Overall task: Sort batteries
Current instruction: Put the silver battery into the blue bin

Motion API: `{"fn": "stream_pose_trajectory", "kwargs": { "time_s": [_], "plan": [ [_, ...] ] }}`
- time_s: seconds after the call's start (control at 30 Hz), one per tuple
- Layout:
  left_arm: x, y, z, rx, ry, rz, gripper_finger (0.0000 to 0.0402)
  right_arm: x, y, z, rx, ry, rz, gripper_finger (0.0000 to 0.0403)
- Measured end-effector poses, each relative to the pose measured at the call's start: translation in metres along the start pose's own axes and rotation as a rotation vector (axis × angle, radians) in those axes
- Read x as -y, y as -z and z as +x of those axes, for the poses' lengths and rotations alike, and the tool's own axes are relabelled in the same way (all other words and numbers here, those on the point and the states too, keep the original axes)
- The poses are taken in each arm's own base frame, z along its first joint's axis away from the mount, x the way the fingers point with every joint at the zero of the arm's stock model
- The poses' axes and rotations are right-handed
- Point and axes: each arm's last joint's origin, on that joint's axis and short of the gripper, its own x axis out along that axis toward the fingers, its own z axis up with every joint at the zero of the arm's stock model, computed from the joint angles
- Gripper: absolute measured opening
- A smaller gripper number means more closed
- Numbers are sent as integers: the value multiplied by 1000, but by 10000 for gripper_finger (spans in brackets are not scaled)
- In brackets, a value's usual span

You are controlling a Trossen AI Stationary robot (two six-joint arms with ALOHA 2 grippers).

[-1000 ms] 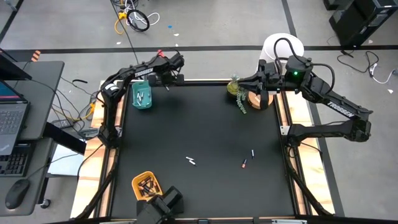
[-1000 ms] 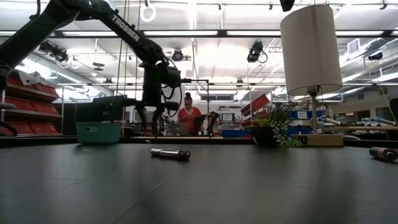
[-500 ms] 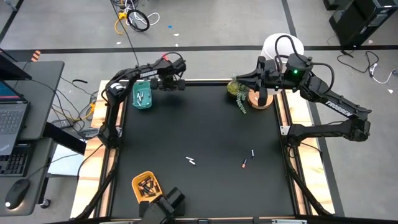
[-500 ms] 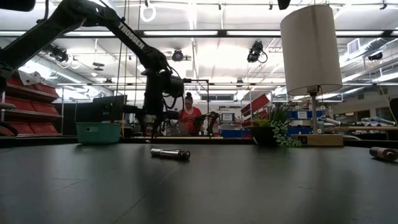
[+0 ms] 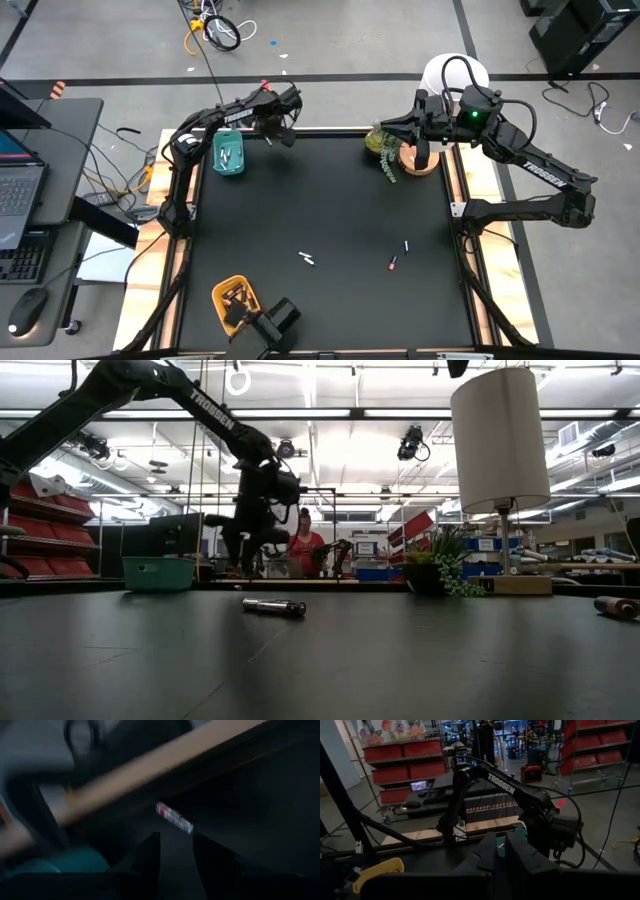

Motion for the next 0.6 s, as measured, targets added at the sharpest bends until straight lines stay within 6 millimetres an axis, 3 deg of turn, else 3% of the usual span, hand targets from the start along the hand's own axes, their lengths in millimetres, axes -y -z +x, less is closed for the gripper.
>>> {"fn": "stream_pose_trajectory", "kwargs": {
  "time_s": [0.13, 0.3, 0.6],
  "plan": [
    [5, -10, -12, 98, -3, 425, 131, 3, 0, -1, 1, 15, 9, 27],
    [11, -7, -14, 95, -27, 966, 131, 4, 0, -2, 2, 22, 60, 25],
    [-3, 0, -9, -43, -17, 1212, 131, 9, -1, -2, 28, 193, 103, 23]
  ]
}}
